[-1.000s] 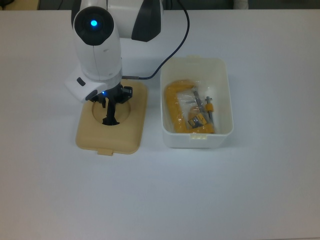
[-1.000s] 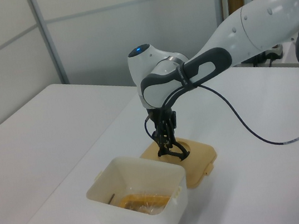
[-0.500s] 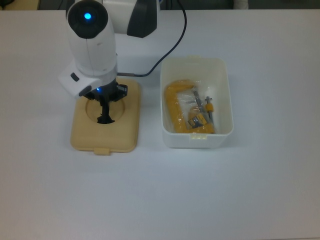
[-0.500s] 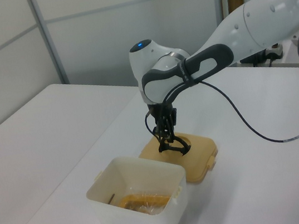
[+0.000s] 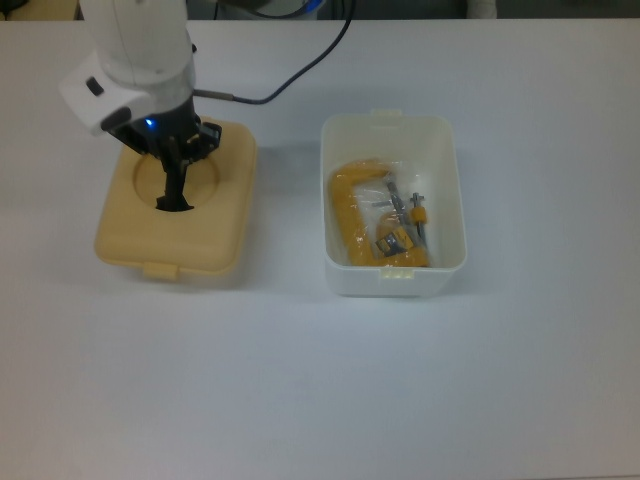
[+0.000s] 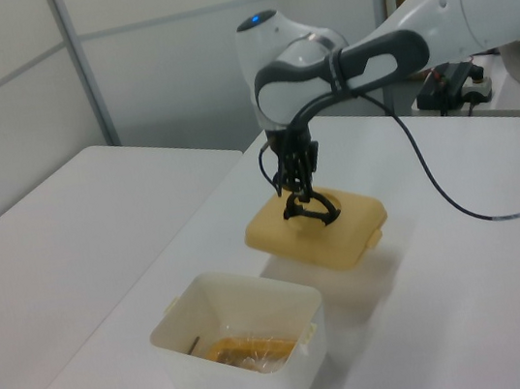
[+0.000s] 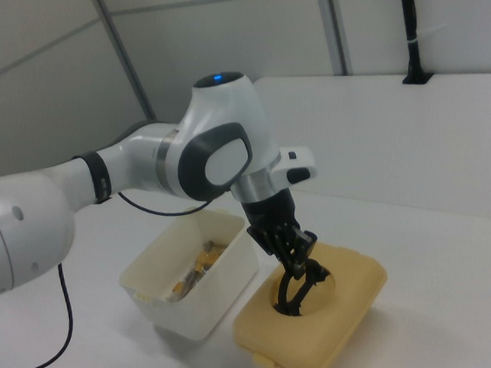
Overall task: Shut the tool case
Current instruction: 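Carry the tan lid over the white box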
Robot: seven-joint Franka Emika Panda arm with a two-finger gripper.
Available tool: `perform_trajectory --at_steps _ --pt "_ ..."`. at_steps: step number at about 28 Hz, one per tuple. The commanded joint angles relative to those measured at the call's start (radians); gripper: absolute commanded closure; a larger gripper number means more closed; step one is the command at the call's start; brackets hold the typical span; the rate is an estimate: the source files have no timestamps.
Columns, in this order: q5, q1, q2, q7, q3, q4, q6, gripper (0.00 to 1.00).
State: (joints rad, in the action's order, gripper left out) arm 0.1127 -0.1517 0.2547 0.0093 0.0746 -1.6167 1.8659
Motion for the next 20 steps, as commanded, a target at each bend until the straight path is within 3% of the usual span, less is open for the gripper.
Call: perform_trajectory --at_steps 1,15,20 --pt "-0.002 -0.005 -0.018 0.009 -0.001 0.038 -0.037 1.00" --pt "-0.088 0.012 -0.048 0.023 0.013 0.121 -0.123 1.00" --pt "-0.094 0.063 -0.057 0.083 0.013 0.141 -0.139 1.00"
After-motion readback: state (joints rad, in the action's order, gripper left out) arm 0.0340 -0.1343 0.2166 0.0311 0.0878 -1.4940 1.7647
